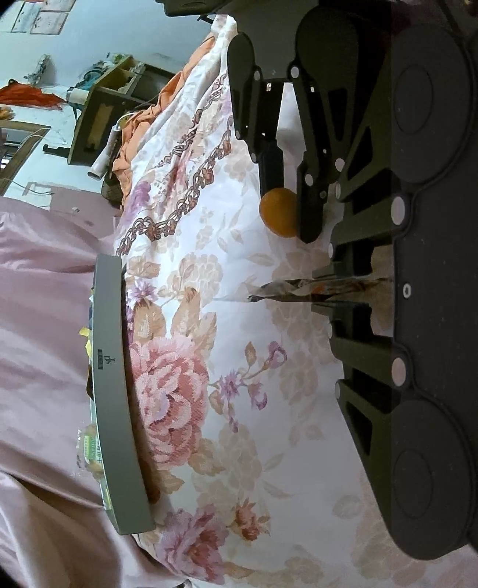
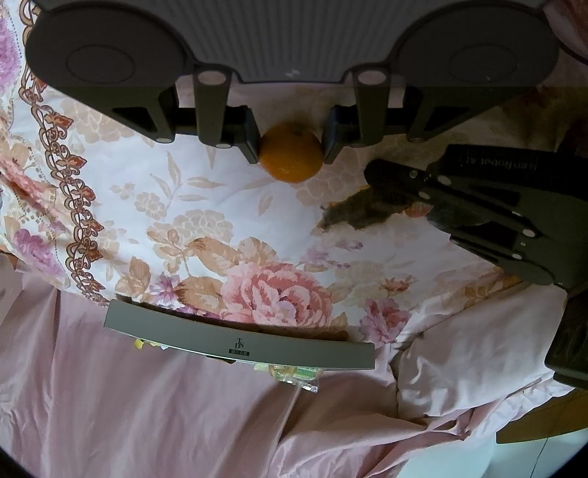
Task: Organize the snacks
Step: 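Lift the brown snack with the left tool while the right tool carries the orange toward the tray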
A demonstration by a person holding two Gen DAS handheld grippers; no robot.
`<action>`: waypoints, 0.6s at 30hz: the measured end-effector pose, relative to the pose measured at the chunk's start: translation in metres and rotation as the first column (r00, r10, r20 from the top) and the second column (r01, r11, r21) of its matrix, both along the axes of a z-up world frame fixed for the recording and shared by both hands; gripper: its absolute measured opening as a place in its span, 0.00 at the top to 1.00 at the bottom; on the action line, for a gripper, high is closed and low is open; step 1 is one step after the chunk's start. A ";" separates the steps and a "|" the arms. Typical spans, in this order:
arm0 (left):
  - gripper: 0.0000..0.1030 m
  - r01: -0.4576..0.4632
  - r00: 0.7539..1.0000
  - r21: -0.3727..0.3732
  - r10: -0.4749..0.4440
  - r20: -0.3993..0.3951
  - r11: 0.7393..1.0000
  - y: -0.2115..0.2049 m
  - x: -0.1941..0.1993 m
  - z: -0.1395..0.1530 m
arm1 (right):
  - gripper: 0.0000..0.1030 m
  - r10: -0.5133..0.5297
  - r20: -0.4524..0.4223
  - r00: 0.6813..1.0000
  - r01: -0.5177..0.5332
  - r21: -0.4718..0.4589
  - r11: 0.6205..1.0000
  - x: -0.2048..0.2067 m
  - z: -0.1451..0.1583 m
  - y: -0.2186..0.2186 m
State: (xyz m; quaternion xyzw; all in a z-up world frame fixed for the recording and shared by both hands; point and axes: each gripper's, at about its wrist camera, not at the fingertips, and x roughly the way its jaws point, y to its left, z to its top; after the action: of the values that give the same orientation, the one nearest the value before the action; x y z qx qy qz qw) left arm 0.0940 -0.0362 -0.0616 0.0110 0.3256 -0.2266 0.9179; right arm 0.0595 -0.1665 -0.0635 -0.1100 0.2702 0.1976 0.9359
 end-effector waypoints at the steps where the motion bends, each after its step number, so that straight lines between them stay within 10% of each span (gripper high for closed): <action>1: 0.89 -0.002 1.000 -0.002 0.002 0.000 1.000 0.000 0.000 0.000 | 0.61 0.002 -0.001 1.000 -0.002 -0.001 1.000 0.000 0.000 0.000; 18: 0.89 -0.090 0.996 -0.114 0.091 0.000 0.989 0.018 0.006 0.011 | 0.61 0.005 0.016 1.000 -0.005 -0.003 1.000 -0.003 0.003 0.000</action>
State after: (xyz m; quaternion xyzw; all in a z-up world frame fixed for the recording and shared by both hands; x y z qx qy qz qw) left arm 0.1000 -0.0181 -0.0501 -0.0556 0.3099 -0.2028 0.9272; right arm 0.0565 -0.1667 -0.0606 -0.1135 0.2628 0.1989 0.9373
